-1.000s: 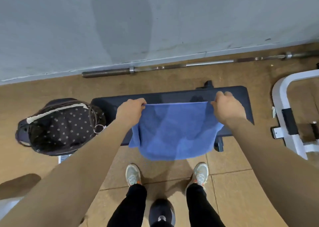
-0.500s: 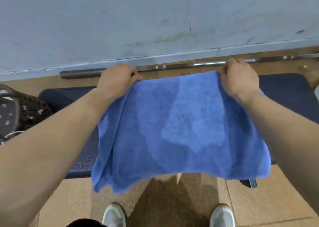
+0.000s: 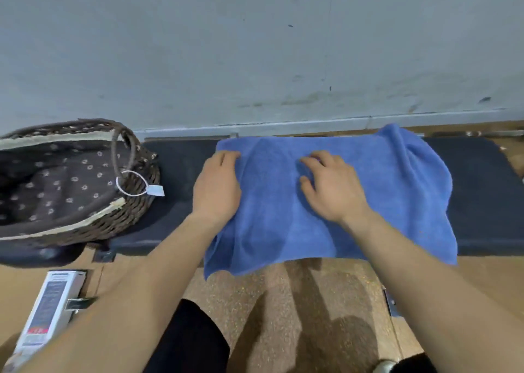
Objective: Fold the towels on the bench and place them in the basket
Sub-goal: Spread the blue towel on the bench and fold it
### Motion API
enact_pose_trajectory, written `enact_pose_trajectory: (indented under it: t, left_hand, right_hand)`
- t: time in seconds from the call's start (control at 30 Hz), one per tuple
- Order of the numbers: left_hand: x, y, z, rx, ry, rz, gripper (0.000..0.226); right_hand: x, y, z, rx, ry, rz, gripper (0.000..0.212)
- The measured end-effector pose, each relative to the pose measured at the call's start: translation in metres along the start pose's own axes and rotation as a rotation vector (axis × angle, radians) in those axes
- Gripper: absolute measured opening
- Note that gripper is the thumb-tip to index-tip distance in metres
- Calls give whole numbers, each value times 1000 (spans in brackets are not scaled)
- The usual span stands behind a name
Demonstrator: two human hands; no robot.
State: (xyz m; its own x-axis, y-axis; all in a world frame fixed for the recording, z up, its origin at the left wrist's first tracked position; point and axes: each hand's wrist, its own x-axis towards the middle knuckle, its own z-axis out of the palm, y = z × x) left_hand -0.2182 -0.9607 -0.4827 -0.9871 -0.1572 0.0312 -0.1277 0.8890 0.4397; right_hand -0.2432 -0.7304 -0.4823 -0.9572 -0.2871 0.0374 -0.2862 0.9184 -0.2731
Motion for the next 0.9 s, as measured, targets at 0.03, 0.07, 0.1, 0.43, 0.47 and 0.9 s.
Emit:
enact_pose_trajectory:
  t: [0.03,0.07,0.1,0.43,0.47,0.9]
  left_hand:
    - [-9,-3,-2,-39,-6,-53,54]
    - [-10,-7,-4,-93,9,-110,50]
    - [-6,-12,-7,-139,34,-163,42]
    - [51,-35,-21,-71,-9,-245,21]
    - [55,-39,-23,-17,50,-213,20]
    - [-5,-33,20,232,-204,11,70]
  right_hand:
    - [-8,-14,6,9,-65,-14,50]
    - [-15,-26,13,19,-123,-13,55]
    - [-21,-34,21,22,-168,-12,60]
    - [-35,-48,46,-118,-212,-4,65]
    - [-35,-48,47,-121,-214,-2,65]
    - [-33,-49,44,-127,-235,-23,69]
